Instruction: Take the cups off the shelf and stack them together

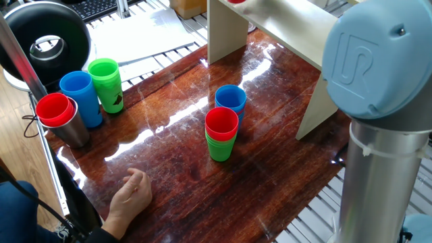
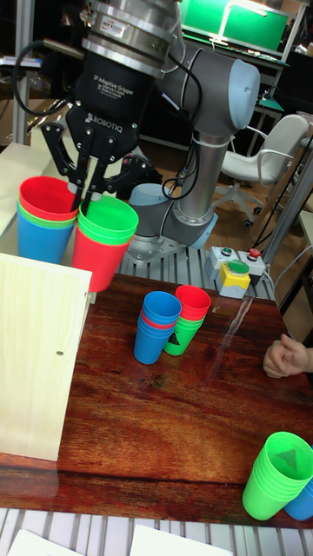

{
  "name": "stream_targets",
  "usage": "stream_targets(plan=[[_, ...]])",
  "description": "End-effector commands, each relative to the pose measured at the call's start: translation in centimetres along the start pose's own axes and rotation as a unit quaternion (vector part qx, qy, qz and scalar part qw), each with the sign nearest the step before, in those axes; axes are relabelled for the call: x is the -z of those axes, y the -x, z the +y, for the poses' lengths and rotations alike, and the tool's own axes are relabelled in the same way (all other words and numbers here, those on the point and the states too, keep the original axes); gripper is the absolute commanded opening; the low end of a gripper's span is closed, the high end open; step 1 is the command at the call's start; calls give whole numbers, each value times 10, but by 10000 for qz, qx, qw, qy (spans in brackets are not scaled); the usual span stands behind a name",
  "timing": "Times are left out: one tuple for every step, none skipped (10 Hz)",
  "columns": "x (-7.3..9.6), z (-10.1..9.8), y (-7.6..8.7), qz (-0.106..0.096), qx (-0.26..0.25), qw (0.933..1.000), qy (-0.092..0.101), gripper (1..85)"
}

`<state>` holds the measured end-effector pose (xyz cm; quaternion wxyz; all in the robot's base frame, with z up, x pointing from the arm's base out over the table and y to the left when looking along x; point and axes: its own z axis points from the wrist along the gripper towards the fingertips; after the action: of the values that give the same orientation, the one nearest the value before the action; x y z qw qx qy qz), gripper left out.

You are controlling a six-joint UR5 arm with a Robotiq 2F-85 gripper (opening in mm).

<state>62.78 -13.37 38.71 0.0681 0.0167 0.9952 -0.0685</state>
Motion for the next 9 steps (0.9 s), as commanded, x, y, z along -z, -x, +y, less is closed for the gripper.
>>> stream_targets(plan=[[1, 3, -10, 166, 299, 9994, 67, 17], [1, 7, -14, 243, 260, 9993, 142, 17], [2, 13, -15, 259, 348, 9987, 251, 17], [2, 19, -9, 146, 522, 9978, 383, 17], [2, 25, -1, -24, 694, 9964, 486, 17], [3, 27, 1, -72, 709, 9961, 522, 17], [3, 28, -4, 34, 566, 9969, 541, 17], [3, 30, -10, 156, 389, 9973, 595, 17], [4, 36, -19, 336, 194, 9968, 704, 17]])
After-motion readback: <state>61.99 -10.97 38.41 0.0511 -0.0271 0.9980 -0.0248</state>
